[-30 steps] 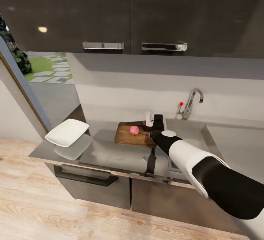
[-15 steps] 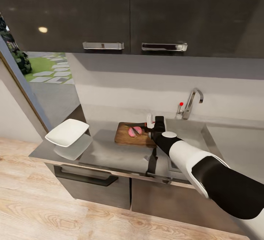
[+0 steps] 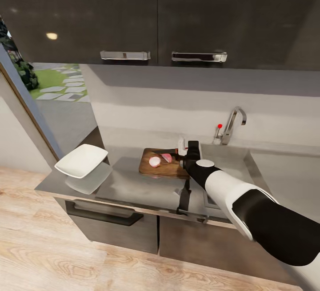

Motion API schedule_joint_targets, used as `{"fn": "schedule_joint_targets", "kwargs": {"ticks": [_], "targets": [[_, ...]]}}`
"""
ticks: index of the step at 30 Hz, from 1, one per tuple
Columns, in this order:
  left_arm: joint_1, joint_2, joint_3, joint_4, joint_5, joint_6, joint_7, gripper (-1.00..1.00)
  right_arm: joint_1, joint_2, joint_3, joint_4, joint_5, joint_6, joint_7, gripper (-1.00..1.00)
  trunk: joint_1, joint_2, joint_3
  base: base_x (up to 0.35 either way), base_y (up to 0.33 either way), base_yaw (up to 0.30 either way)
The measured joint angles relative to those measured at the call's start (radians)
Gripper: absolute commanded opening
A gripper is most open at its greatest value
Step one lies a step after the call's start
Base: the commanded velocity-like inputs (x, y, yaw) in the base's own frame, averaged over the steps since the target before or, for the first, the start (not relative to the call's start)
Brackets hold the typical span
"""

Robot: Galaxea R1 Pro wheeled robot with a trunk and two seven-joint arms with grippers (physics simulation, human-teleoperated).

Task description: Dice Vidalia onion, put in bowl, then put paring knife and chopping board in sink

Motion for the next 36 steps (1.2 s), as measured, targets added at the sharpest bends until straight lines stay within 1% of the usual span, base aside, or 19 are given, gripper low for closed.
{"fn": "schedule_joint_targets", "kwargs": {"ticks": [36], "targets": [[0.000, 0.000, 0.000, 0.001, 0.000, 0.000, 0.000, 1.00, 0.000, 0.000, 0.000, 0.000, -0.002, 0.001, -0.002, -1.00, 0.000, 0.000, 0.000, 0.000, 0.000, 0.000]]}}
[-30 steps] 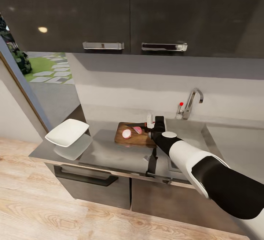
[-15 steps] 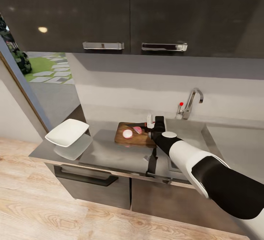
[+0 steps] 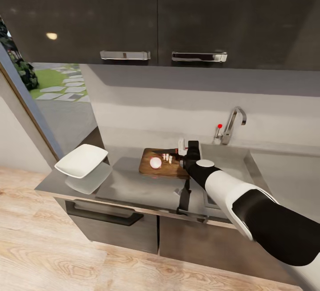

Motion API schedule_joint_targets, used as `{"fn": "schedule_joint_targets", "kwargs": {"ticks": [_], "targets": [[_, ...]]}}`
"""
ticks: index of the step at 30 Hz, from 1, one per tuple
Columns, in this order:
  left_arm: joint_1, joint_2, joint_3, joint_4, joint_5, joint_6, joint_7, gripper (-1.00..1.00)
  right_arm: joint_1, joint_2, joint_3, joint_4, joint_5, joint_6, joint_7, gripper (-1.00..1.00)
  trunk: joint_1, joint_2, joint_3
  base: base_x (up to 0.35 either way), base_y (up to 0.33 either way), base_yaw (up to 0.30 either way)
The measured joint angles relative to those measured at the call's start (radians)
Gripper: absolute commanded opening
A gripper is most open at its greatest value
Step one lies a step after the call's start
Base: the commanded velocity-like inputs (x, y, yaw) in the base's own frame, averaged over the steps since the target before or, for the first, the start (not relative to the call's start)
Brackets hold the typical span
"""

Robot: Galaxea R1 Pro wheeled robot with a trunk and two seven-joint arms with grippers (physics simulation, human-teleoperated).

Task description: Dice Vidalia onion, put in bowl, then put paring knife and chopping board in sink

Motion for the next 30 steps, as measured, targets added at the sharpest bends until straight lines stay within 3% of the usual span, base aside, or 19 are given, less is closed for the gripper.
{"fn": "schedule_joint_targets", "kwargs": {"ticks": [13, 20, 30], "targets": [[0.000, 0.000, 0.000, 0.000, 0.000, 0.000, 0.000, 1.00, 0.001, 0.000, 0.003, -0.015, -0.009, -0.007, -0.005, -1.00, 0.000, 0.000, 0.000, 0.000, 0.000, 0.000], [0.000, 0.000, 0.000, 0.001, 0.000, 0.000, 0.000, 1.00, 0.001, 0.000, -0.003, -0.211, -0.020, -0.002, -0.033, -1.00, 0.000, 0.000, 0.000, -0.067, 0.000, 0.000], [0.000, 0.000, 0.000, 0.000, 0.000, 0.000, 0.000, 1.00, 0.001, 0.000, -0.002, -0.126, -0.020, -0.002, -0.028, -1.00, 0.000, 0.000, 0.000, -0.145, 0.035, 0.000]]}}
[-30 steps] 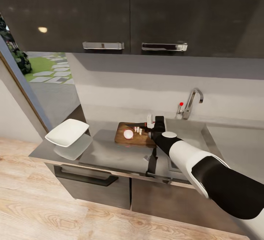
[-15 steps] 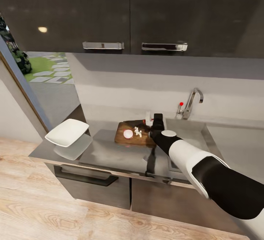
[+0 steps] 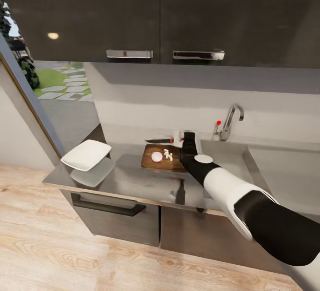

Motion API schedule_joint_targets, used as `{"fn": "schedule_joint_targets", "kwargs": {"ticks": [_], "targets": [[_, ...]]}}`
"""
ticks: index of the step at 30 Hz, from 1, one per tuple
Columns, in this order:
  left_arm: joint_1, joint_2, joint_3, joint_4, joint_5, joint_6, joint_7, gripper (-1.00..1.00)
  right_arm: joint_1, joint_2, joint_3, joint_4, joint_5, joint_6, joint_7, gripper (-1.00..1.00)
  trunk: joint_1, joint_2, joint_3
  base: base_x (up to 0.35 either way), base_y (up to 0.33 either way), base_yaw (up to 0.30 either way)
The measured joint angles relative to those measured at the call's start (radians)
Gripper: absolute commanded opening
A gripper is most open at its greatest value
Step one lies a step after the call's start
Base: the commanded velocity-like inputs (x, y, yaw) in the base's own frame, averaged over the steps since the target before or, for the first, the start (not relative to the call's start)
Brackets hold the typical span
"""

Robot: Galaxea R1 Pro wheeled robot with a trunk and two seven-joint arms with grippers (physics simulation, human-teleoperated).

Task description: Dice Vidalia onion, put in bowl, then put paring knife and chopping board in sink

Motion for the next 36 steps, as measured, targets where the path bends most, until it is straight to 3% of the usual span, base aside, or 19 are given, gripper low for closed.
{"fn": "schedule_joint_targets", "kwargs": {"ticks": [16, 36], "targets": [[0.000, 0.000, 0.000, 0.000, 0.000, 0.000, 0.000, 1.00, 0.000, 0.000, 0.005, 0.150, 0.000, -0.006, 0.008, -1.00, 0.000, 0.000, 0.000, 0.000, 0.000, 0.000], [0.000, 0.000, 0.000, 0.000, 0.000, 0.000, 0.000, 1.00, 0.000, 0.000, 0.006, 0.174, 0.001, -0.004, 0.006, -1.00, 0.000, 0.000, 0.000, 0.065, 0.042, 0.000]]}}
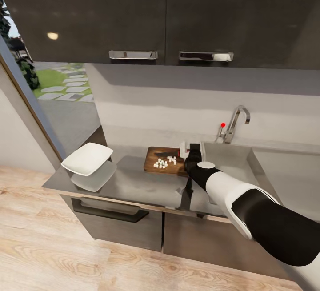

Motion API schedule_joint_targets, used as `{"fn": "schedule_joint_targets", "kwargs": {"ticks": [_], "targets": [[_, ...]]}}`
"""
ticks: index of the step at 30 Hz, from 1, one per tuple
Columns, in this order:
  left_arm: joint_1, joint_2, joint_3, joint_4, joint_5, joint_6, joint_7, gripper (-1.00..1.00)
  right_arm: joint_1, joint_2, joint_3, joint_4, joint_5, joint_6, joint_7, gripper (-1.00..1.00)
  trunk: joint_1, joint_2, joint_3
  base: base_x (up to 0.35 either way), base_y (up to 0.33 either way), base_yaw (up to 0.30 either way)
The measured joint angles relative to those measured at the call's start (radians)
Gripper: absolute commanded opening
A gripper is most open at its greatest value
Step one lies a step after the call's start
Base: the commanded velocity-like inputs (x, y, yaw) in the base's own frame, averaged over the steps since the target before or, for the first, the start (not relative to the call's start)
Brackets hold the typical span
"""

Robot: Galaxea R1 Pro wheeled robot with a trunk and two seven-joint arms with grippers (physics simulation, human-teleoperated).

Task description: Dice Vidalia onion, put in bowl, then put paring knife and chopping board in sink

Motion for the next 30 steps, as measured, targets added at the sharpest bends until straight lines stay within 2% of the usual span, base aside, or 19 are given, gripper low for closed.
{"fn": "schedule_joint_targets", "kwargs": {"ticks": [4, 5, 7, 9, 11, 12, 13, 14, 16, 17, 19, 22, 23, 25, 30], "targets": [[0.000, 0.000, 0.000, 0.000, 0.000, 0.000, 0.000, 1.00, 0.000, 0.000, -0.008, -0.026, -0.004, -0.036, -0.002, -1.00, 0.000, 0.000, 0.000, 0.000, 0.000, 0.000], [0.000, 0.000, 0.000, 0.000, 0.000, 0.000, 0.000, 1.00, 0.000, 0.000, -0.020, -0.052, -0.016, -0.065, -0.002, -1.00, 0.000, 0.000, 0.000, 0.000, 0.000, 0.000], [0.000, 0.000, 0.000, 0.000, 0.000, 0.000, 0.000, 1.00, 0.000, -0.001, -0.082, -0.139, -0.083, -0.092, 0.007, -1.00, 0.000, 0.000, 0.000, 0.000, 0.000, 0.000], [0.000, 0.000, 0.000, 0.000, 0.000, 0.000, 0.000, 1.00, 0.000, -0.065, -0.198, -0.288, -0.207, -0.102, 0.089, -1.00, 0.000, 0.000, 0.000, 0.000, 0.000, 0.000], [0.000, 0.000, 0.000, 0.000, 0.000, 0.000, 0.000, 1.00, 0.000, -0.149, -0.301, -0.453, -0.268, -0.095, 0.244, -1.00, 0.000, 0.000, 0.000, 0.000, 0.000, 0.000], [0.000, 0.000, 0.000, -0.001, 0.000, 0.000, 0.000, 1.00, 0.000, -0.183, -0.372, -0.518, -0.281, -0.083, 0.320, -1.00, 0.000, 0.000, 0.000, 0.000, 0.000, 0.000], [0.000, 0.000, 0.000, 0.000, 0.000, 0.000, 0.000, 1.00, 0.000, -0.198, -0.429, -0.550, -0.288, -0.066, 0.368, -1.00, 0.000, 0.000, 0.000, 0.000, 0.000, 0.000], [0.000, 0.000, 0.000, -0.001, 0.000, 0.000, 0.000, 1.00, 0.000, -0.212, -0.525, -0.576, -0.289, -0.037, 0.426, -1.00, 0.000, 0.000, 0.000, 0.000, 0.000, 0.000], [0.001, 0.000, 0.000, -0.001, 0.000, 0.000, 0.000, 1.00, 0.001, -0.246, -0.698, -0.598, -0.288, 0.009, 0.486, -1.00, 0.000, 0.000, 0.000, 0.000, 0.000, 0.000], [0.000, 0.000, 0.000, -0.001, 0.000, 0.000, 0.000, 1.00, 0.001, -0.267, -0.748, -0.599, -0.289, 0.027, 0.497, -1.00, 0.000, 0.000, 0.000, 0.000, 0.000, 0.000], [0.000, 0.000, 0.000, 0.000, 0.000, 0.000, 0.000, 1.00, 0.001, -0.295, -0.785, -0.588, -0.293, 0.067, 0.507, -1.00, 0.000, 0.000, 0.000, 0.000, 0.000, 0.000], [0.000, 0.000, 0.000, 0.000, 0.000, 0.000, 0.000, 1.00, 0.001, -0.343, -0.802, -0.533, -0.298, 0.131, 0.522, -1.00, 0.000, 0.000, 0.000, 0.000, 0.000, 0.000], [0.000, 0.000, 0.000, 0.000, 0.000, 0.000, 0.000, 1.00, 0.001, -0.351, -0.804, -0.510, -0.300, 0.139, 0.533, -1.00, 0.000, 0.000, 0.000, 0.000, 0.000, 0.000], [0.000, 0.000, 0.000, 0.000, 0.000, 0.000, 0.000, 1.00, 0.001, -0.361, -0.805, -0.456, -0.302, 0.148, 0.554, -1.00, 0.000, 0.000, 0.000, 0.000, 0.000, 0.000], [0.000, 0.000, 0.000, 0.000, 0.000, 0.000, 0.000, 1.00, 0.000, -0.360, -0.806, -0.405, -0.304, 0.153, 0.562, -1.00, 0.000, 0.000, 0.000, 0.000, 0.000, 0.000]]}}
